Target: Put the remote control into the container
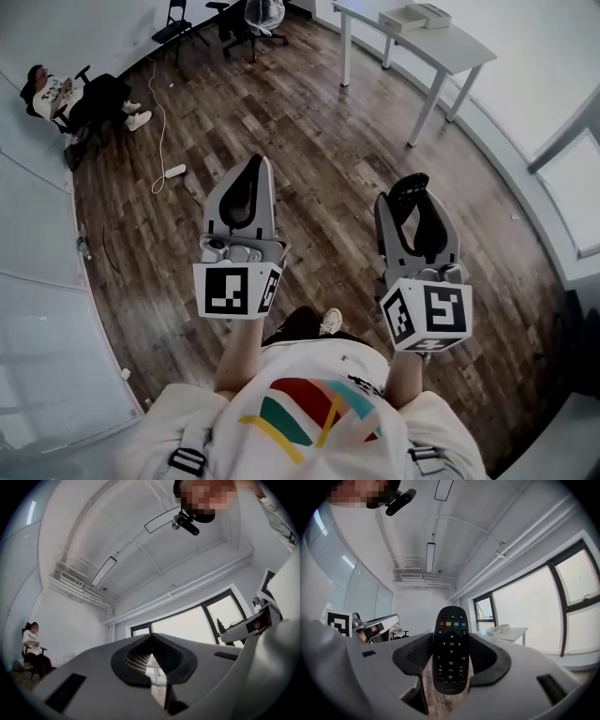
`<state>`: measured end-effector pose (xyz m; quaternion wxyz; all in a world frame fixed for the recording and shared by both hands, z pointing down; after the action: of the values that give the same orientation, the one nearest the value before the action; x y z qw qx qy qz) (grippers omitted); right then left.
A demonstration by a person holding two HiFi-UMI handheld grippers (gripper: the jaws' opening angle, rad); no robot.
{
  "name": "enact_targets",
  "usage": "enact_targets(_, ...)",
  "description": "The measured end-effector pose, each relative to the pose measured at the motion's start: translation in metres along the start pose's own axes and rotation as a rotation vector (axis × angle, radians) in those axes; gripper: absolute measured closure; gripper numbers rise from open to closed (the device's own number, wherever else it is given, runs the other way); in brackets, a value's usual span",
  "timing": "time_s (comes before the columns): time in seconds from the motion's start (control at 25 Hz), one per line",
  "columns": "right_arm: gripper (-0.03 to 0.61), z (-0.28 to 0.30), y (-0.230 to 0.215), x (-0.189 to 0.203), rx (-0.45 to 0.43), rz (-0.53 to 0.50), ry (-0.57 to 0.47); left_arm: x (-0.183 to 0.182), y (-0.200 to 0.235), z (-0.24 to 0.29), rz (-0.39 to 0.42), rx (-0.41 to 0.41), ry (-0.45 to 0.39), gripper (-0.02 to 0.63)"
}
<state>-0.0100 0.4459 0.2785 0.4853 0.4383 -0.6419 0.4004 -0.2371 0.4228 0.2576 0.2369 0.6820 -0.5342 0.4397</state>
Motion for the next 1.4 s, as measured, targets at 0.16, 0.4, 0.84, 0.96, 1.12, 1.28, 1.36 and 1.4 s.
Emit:
enact_targets(0.16,0.337,0.001,-0.019,0.002,0.021,0.007,0.002,0.010,-0.003,0.013,-0.002,-0.007,-0.004,0.606)
enact_targets(0.4,0.336,0.010,-0.044,0.002,0.059,-0.008,0.003,0.022,-0.004,0.042,-0.021,0.002,-0.031,0.606)
enact_targets(0.84,0.336,0.122,-0.088,0.023,0.061,-0.045,0.013,0.093,0.015,0.149,-0.063,0.027,-0.060,0.606)
enact_targets(0.96,0.336,0.169,-0.096,0.026,0.060,-0.059,0.029,0.116,0.037,0.187,-0.082,0.018,-0.059,0.606)
enact_targets(1.12,0.337,0.230,-0.102,0.029,0.056,-0.082,0.041,0.142,0.068,0.231,-0.096,0.003,-0.068,0.606)
enact_targets(1.28,0.336,0.291,-0.104,0.037,0.042,-0.096,0.046,0.168,0.098,0.271,-0.101,-0.006,-0.080,0.606)
enact_targets(1.36,0.337,0.315,-0.102,0.040,0.036,-0.099,0.049,0.178,0.112,0.285,-0.104,-0.008,-0.078,0.606)
enact_targets(1.4,0.337,0.325,-0.101,0.042,0.036,-0.099,0.049,0.182,0.118,0.291,-0.106,-0.008,-0.077,0.606)
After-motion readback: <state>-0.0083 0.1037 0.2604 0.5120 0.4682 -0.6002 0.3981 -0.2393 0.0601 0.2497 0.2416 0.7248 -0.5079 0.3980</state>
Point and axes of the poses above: the fingertips, and each gripper's own axes: z forward along the fingers, y to its left, x out of its underside, the point moved 7 cm from there along -z, backward along the fingers, and after that the axes turned 12 degrees about -y, right-handed, at the moved point
